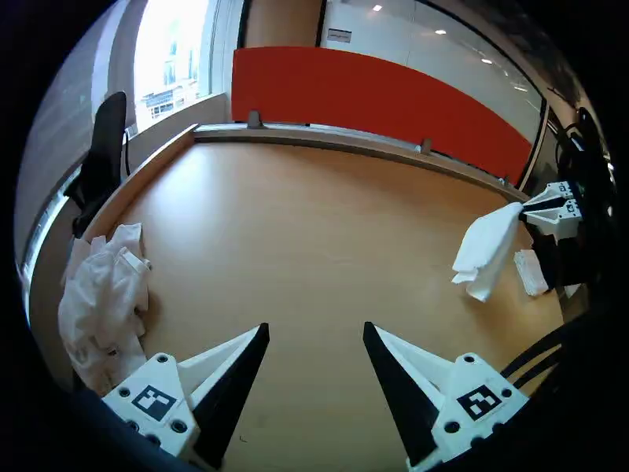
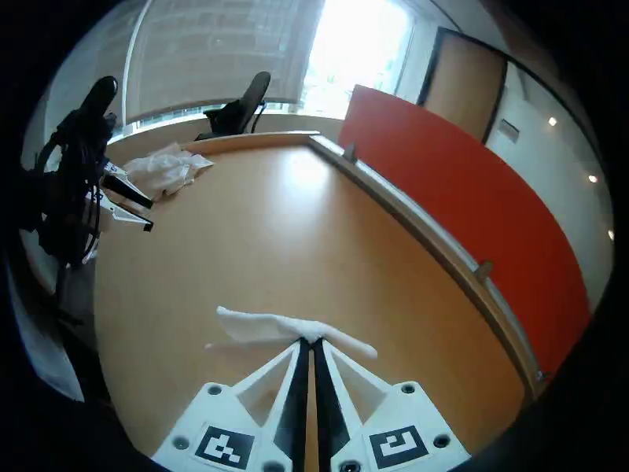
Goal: Fold towel
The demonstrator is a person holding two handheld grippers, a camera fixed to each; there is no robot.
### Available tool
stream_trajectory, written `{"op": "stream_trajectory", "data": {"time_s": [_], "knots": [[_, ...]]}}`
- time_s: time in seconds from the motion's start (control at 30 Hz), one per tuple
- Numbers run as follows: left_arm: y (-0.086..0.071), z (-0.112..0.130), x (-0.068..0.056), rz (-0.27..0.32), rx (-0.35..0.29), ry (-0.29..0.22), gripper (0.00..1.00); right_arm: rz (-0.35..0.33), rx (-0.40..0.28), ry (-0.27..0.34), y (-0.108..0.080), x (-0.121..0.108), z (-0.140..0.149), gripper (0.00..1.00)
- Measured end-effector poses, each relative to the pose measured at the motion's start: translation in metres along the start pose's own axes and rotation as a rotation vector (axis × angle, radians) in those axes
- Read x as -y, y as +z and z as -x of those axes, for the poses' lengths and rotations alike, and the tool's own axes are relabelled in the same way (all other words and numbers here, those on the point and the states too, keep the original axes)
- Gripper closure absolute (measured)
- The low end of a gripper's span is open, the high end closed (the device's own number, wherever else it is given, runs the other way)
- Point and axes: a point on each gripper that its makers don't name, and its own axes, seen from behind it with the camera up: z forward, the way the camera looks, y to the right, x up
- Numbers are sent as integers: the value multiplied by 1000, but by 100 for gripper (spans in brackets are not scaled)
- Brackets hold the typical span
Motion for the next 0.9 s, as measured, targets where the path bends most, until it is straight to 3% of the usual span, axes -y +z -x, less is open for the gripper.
{"op": "stream_trajectory", "data": {"time_s": [0.4,0.9], "knots": [[1,-1,-8,5,1,10,12,44,0,56,-28,-43,21,96],[4,-7,-16,-5,6,17,12,123,58,98,-64,-121,71,96]]}}
